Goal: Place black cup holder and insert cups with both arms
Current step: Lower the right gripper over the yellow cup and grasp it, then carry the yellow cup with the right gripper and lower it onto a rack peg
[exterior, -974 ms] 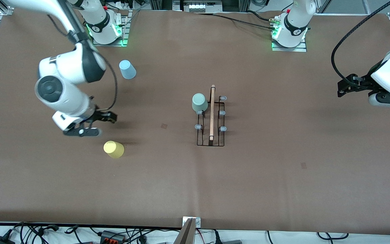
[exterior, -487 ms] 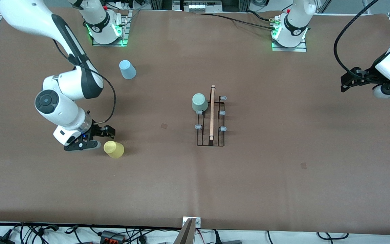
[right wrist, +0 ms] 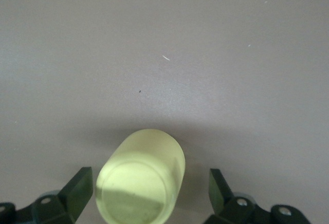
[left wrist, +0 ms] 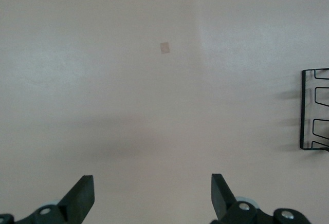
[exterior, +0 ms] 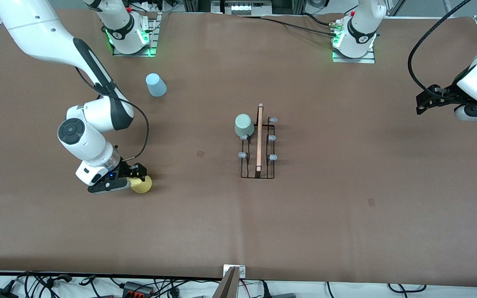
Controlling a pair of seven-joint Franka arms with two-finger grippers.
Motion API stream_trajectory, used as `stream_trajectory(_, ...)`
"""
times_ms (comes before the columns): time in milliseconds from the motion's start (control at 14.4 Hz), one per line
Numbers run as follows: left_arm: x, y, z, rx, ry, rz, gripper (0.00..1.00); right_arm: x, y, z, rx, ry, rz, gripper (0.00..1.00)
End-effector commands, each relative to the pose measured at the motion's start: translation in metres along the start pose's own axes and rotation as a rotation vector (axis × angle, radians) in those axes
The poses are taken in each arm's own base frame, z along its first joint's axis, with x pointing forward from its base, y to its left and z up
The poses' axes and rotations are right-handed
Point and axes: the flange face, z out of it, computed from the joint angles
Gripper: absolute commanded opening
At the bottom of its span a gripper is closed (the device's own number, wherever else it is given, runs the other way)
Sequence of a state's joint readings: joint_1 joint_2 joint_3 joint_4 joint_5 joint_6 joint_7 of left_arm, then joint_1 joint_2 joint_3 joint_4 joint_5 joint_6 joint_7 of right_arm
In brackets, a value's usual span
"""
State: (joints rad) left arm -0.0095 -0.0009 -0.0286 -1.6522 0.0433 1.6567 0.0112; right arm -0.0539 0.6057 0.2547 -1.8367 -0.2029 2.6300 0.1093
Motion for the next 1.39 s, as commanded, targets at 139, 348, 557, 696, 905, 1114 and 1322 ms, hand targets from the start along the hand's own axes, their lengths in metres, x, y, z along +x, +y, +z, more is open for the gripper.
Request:
stream_trajectory(139,-0.001,0.0,-0.001,-0.021,0.006,0.003,1.0,0.003,-0.003,0.009,0.006,0.019,-0.028,1.0)
stream_trajectory(348,-0.001,0.004,-0.002,-0.025,0.006,0.004,1.0,0.001,-0.005,0.017,0.012,0.021,-0.031,0.51)
stream_trajectory(557,-0.001,0.004,0.0,-0.025,0.003,0.005,1.0,0.004,-0.005,0.009,0.01,0.018,-0.022,0.09)
stream_trajectory(696,-0.001,0.003,-0.002,-0.025,0.004,0.007,1.0,0.009,-0.011,-0.029,-0.015,-0.027,-0.022,0.09)
stream_trajectory(905,-0.002,0.004,-0.001,-0.025,0.001,0.007,1.0,0.018,-0.065,-0.102,-0.056,-0.077,0.092,0.09)
stream_trajectory(1114,-0.002,0.003,-0.001,-0.025,0.001,0.007,1.0,0.034,-0.135,-0.158,-0.001,-0.096,0.273,0.08)
stream_trajectory(1322,-0.003,0.004,0.0,-0.025,-0.014,0.009,1.0,0.036,-0.222,-0.174,0.078,-0.089,0.388,0.08)
